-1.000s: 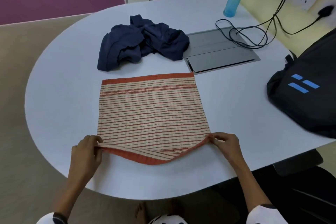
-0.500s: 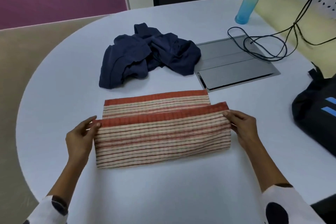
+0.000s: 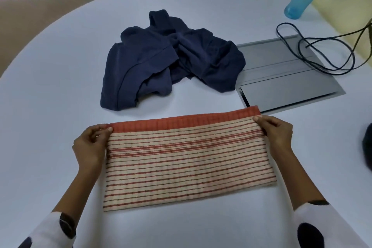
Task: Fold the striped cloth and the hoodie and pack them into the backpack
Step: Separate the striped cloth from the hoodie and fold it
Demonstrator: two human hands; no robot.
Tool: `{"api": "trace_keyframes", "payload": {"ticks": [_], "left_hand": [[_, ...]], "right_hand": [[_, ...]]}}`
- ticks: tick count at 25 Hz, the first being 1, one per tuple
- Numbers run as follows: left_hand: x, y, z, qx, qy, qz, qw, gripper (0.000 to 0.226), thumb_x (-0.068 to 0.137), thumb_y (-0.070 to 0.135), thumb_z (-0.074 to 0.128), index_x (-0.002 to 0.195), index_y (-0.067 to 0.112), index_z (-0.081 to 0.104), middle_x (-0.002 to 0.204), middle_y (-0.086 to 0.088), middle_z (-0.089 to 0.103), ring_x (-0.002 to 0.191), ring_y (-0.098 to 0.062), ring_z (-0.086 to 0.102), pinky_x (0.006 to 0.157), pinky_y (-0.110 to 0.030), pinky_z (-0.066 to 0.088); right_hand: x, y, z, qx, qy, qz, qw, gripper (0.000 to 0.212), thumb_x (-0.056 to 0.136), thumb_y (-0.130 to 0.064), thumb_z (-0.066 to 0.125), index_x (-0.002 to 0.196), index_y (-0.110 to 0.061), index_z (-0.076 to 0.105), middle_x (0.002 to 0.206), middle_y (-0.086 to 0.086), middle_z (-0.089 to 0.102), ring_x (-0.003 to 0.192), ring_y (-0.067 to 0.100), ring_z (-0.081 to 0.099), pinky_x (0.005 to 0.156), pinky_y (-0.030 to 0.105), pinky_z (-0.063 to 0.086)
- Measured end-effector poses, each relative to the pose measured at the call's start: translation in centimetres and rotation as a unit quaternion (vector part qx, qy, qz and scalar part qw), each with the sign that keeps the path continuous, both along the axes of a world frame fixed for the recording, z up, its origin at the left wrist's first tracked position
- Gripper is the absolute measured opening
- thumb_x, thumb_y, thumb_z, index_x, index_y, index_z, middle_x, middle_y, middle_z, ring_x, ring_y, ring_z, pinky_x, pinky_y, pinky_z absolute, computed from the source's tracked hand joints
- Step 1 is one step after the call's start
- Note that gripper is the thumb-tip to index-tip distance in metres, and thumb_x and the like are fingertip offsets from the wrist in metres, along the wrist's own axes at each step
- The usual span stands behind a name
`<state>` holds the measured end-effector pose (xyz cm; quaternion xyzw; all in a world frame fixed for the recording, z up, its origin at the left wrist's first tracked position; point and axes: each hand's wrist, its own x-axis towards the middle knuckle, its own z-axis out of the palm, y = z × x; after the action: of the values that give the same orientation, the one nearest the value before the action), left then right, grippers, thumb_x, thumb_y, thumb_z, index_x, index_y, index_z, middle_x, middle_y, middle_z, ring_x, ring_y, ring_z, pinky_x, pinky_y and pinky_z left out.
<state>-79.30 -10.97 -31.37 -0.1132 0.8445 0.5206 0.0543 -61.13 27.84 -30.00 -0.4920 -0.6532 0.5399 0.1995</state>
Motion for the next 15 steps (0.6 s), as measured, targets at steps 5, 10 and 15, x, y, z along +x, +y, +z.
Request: {"api": "trace_keyframes", "payload": {"ticks": [5,10,15], "left_hand": [[-1.4,1.0,-0.6,-0.062,0.043,-0.026,0.997,0.025,0.094,0.029,0.053,0.111,0.01,0.057,0.102,-0.005,0.062,0.09,-0.02,0.058,0.081,-0.032,0.048],[-2.9,2.5,-0.5,-0.185,0.076,-0.08,0.976,0.034,0.1,0.032,0.039,0.118,0.005,0.049,0.102,-0.02,0.066,0.086,-0.035,0.062,0.084,-0.043,0.048],[-3.5,3.0,-0.9,-0.258,0.058,-0.075,0.961,0.034,0.099,0.031,0.041,0.118,0.004,0.052,0.1,-0.021,0.067,0.084,-0.036,0.062,0.083,-0.045,0.047]], "right_hand": [[-2.5,0.2,-1.0,0.047,-0.027,-0.004,0.999,0.022,0.082,-0.023,0.073,0.097,-0.008,0.071,0.092,0.004,0.07,0.083,0.016,0.067,0.076,0.026,0.055],[-5.2,0.3,-2.0,0.109,-0.112,-0.009,0.988,0.025,0.088,-0.027,0.066,0.098,-0.004,0.069,0.095,0.009,0.069,0.074,0.016,0.062,0.07,0.02,0.048],[-6.7,-0.4,-2.2,0.181,-0.147,-0.017,0.972,0.027,0.092,-0.027,0.061,0.099,-0.002,0.065,0.096,0.013,0.068,0.079,0.019,0.059,0.078,0.027,0.049]]}}
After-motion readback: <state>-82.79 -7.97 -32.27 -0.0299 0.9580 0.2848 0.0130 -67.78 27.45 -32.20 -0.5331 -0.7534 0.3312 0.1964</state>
